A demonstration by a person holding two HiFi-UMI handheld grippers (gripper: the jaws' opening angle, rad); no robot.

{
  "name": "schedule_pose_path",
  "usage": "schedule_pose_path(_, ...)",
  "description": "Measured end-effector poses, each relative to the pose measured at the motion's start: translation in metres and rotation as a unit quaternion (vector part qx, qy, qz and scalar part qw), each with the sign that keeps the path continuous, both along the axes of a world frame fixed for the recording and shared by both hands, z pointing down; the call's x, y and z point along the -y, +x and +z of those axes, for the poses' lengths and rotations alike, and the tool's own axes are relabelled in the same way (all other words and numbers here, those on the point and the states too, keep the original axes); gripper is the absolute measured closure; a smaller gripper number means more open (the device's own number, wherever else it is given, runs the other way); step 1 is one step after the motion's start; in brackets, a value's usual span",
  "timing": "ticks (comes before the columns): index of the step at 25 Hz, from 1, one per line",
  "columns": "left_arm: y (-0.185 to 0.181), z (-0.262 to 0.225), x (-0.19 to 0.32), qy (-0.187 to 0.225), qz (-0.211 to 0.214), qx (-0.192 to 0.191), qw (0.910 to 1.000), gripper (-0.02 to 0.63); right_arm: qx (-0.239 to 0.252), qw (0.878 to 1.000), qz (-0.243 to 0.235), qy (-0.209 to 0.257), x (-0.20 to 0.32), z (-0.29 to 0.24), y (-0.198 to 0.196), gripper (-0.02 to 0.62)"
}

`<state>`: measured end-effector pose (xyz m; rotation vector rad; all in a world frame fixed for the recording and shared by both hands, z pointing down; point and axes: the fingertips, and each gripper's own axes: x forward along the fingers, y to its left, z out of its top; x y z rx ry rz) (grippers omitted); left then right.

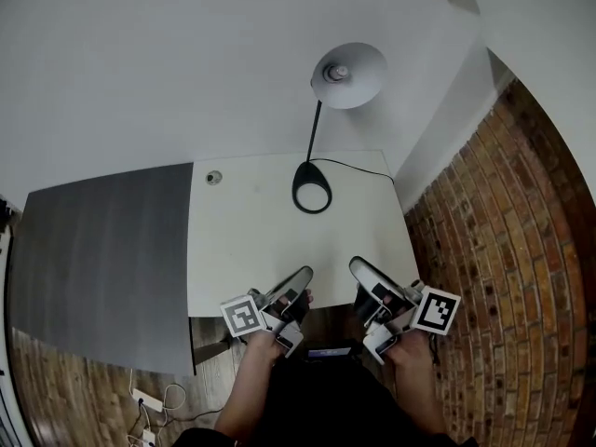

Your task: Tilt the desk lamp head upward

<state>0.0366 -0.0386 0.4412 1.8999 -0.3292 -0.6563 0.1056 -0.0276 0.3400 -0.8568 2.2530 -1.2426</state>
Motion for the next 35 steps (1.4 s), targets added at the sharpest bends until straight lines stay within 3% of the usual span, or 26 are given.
schedule_pose_path(5, 0.006, -0.017, -0.015, 0.014, -0.012, 0.006, 0.9998, 0.593, 0.017, 1.000, -0.014, 0.012, -0.018, -0.006, 0.009, 0.476)
schedule_pose_path(14, 0.070, -0.037, -0.073, 0.027, 0.011, 0.030, 0.9991, 0.592, 0.050, 0.998, -0.020, 0.020, -0.063, -0.001, 0.064, 0.503)
schedule_pose_path(23, 0.101, -0.043, -0.122, 0.046, 0.004, 0.052, 0.9976, 0.592, 0.054, 0.997, -0.053, 0.024, -0.104, 0.014, 0.087, 0.520)
schedule_pose_path(35, 0.127, -0.049, -0.129, 0.049, 0.014, 0.057, 0.9971, 0.592, 0.079, 0.995, -0.043, 0.035, -0.115, 0.010, 0.114, 0.541)
